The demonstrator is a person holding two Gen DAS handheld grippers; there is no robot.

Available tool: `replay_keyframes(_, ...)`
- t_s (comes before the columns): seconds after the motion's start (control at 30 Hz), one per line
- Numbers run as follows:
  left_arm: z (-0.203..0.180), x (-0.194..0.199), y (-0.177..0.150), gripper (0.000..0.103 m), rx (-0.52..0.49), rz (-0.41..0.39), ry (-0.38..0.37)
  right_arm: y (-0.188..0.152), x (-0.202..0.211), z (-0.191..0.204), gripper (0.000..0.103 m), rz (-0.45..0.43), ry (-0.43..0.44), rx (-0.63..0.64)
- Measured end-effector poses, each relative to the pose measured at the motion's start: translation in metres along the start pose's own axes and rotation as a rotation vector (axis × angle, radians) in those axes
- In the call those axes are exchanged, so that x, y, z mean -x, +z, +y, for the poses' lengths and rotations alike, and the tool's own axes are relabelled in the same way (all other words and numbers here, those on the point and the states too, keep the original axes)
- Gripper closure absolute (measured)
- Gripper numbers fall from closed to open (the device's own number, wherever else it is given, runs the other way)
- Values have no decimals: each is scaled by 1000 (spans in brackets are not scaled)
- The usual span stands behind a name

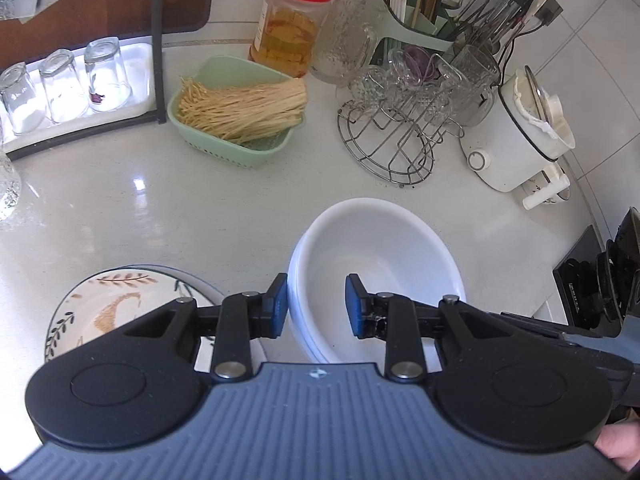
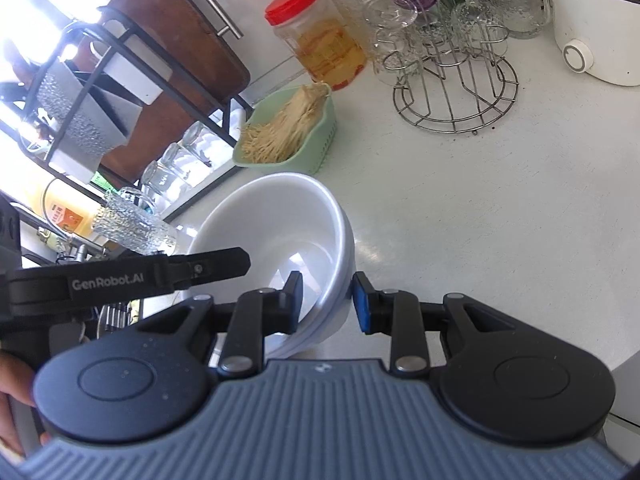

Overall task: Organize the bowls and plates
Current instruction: 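Carry the white ceramic bowl with both grippers toward the plate stack, then lower the white ceramic bowl onto the bird-pattern plate with both grippers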

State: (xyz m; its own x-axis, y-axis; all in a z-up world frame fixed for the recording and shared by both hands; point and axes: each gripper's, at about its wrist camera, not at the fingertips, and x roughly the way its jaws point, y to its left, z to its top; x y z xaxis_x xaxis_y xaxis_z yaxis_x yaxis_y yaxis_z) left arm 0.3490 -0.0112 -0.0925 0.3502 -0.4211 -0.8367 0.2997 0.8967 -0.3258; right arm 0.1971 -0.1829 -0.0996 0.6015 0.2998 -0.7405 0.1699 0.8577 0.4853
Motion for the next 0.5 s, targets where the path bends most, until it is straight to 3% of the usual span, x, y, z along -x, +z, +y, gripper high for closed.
replay_keyframes(0.5, 58, 52, -10, 70, 12, -38, -43, -22, 4, 65, 72, -48, -19, -12)
